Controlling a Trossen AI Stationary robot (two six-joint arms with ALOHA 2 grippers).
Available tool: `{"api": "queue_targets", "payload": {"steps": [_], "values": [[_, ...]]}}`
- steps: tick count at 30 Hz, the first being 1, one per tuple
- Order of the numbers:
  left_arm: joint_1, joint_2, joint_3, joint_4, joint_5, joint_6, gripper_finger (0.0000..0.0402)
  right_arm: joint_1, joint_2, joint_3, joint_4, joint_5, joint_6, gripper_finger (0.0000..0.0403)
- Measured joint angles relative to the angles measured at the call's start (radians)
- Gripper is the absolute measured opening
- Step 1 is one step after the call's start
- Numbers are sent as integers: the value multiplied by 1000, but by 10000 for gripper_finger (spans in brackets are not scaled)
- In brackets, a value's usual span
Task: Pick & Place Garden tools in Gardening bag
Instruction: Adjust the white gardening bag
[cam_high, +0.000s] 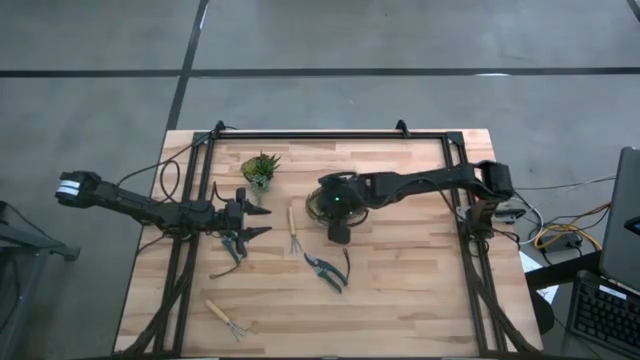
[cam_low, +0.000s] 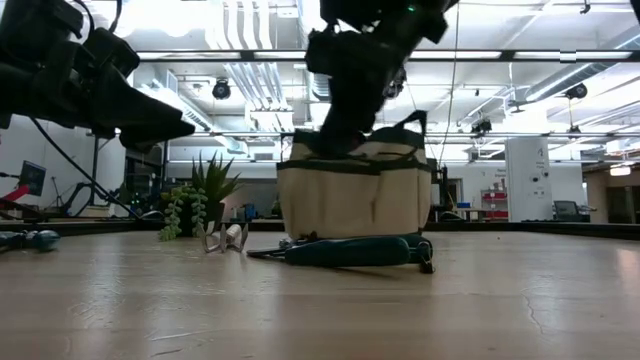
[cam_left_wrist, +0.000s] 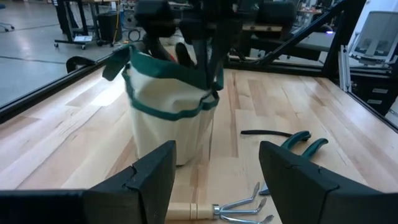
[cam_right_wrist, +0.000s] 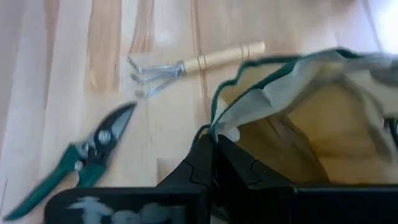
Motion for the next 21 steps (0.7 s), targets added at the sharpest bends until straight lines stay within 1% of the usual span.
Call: {"api": "queue_targets", "payload": {"steps": [7, 17, 19, 21], "values": [[0, 2, 0, -6, 0, 0, 234, 0, 40, 86, -3, 3, -30, 8], [0, 4, 0, -13, 0, 0, 234, -2, 31, 105, -46, 3, -42, 9], [0, 4, 0, -13, 0, 0, 234, -1, 31, 105, -51, 3, -56, 17], [0, 4, 0, -12, 0, 0, 234, 2, 31, 105, -50, 3, -61, 32]]}}
